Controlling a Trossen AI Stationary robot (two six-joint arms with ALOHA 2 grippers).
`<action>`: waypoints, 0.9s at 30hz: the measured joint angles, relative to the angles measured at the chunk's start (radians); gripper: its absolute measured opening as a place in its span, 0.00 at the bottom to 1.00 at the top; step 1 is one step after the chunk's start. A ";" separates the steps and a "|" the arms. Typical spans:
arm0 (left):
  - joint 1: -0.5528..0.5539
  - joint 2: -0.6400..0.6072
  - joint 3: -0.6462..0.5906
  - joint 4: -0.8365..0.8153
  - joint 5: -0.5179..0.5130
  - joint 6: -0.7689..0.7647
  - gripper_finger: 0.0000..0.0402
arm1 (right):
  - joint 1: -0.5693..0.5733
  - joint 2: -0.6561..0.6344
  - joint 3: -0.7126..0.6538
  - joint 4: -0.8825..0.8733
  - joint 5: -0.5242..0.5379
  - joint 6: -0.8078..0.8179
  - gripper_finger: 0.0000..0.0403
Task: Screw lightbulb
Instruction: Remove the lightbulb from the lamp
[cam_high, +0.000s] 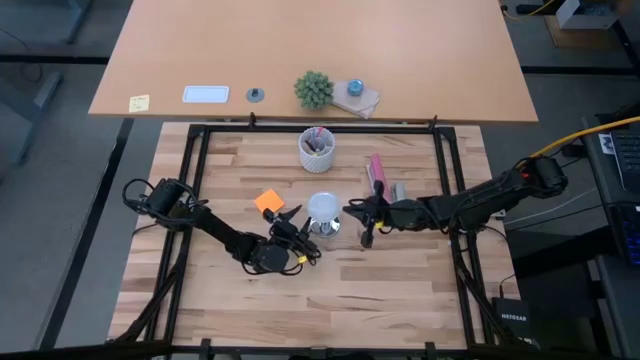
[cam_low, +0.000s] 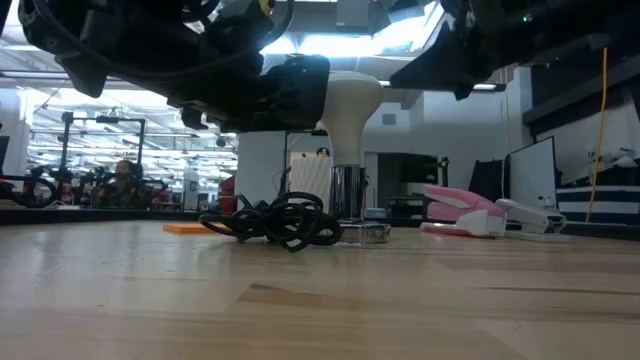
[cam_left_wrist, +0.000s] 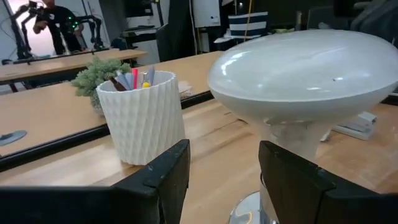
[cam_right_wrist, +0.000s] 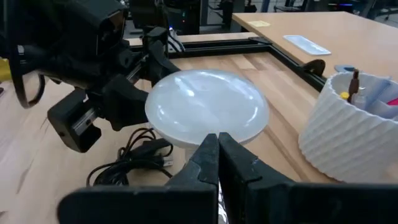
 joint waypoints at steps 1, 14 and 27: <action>0.003 0.000 0.000 0.000 0.000 -0.004 0.45 | 0.000 0.004 0.000 -0.001 -0.003 0.003 0.01; 0.050 0.000 0.000 0.002 0.121 -0.018 0.45 | -0.015 0.006 0.000 0.011 -0.015 0.005 0.01; 0.049 0.001 0.000 0.022 0.209 -0.018 0.45 | -0.060 0.112 0.002 0.164 0.009 0.007 0.01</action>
